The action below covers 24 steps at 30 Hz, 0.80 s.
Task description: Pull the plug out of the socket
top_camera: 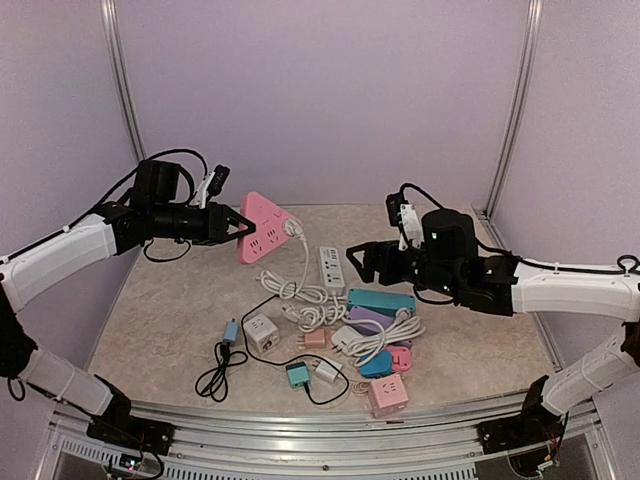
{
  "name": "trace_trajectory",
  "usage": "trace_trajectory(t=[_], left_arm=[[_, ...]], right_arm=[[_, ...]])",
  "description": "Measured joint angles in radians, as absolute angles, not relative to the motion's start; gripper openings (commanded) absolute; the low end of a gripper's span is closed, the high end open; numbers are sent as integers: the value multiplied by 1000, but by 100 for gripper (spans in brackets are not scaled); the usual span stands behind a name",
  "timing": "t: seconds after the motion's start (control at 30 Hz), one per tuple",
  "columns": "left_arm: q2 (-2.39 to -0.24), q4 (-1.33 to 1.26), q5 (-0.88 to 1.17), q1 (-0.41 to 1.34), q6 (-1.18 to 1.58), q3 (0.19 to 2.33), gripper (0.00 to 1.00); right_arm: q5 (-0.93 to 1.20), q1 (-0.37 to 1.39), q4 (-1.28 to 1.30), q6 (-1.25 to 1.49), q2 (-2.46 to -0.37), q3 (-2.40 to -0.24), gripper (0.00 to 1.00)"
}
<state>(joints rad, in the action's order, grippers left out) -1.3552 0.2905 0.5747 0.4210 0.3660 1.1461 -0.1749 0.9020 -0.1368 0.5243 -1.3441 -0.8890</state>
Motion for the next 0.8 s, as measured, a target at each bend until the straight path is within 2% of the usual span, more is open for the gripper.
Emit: trace_trajectory(t=[0.23, 0.57, 0.8], left_arm=[[-1356, 300, 588, 422, 366, 1124, 0], [-1356, 309, 617, 445, 318, 1123, 0], [-1355, 332, 607, 480, 280, 1124, 0]], right_arm=[[-102, 965, -158, 470, -1361, -966, 86], [-67, 1032, -75, 409, -1576, -1197, 76], [-160, 1032, 49, 432, -1634, -1235, 67]])
